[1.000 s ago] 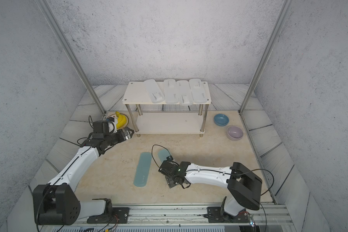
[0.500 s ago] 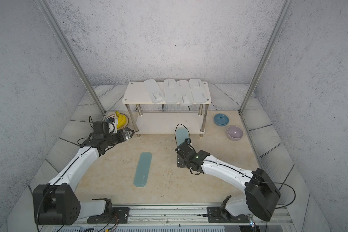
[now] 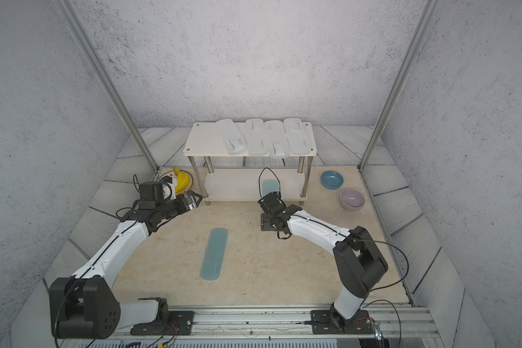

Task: Place the pencil cases on the shelf according to color
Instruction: Place the pencil case on the shelf.

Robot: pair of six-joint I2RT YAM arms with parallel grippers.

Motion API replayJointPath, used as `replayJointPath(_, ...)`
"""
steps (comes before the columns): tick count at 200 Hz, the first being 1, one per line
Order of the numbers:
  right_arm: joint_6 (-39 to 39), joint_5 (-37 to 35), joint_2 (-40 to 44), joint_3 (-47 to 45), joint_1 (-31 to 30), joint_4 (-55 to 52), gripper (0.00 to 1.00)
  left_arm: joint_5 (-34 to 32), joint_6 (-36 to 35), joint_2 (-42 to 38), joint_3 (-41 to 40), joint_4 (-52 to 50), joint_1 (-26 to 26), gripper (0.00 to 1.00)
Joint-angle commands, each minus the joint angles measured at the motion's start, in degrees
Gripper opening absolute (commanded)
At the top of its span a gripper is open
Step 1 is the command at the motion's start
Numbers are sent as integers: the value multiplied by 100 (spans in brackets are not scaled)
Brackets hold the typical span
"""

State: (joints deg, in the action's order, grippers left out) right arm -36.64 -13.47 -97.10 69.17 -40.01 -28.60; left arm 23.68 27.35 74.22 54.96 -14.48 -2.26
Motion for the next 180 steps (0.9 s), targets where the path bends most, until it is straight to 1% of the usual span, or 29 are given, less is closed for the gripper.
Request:
replayJointPath(1,254,-122,-301,398,115,-155,50,100,41,-133,-86,94,29,100)
replayJointPath(43,350,-164,-733,678,382,58,50,164,68,-134,-86,110,30,100)
replayJointPath(109,566,-271,-1461,1433,515,-173,52,321,206,-83,-144,243,33,100)
replayJointPath(113,570,-285,-1499,1495,520,-215,54,329,213,-72,-150,244,28,100)
replayJointPath(123,584,-297,-1574,1632,525,-304,70,339,214,-73,-144,252,29,100)
replayJointPath(131,579,-294,-1612,1703,529,-372,77,346,217,-74,-150,250,31,100)
replayJointPath(180,553,-227,-1368,1915,528,-717,90,386,252,-75,-147,288,27,100)
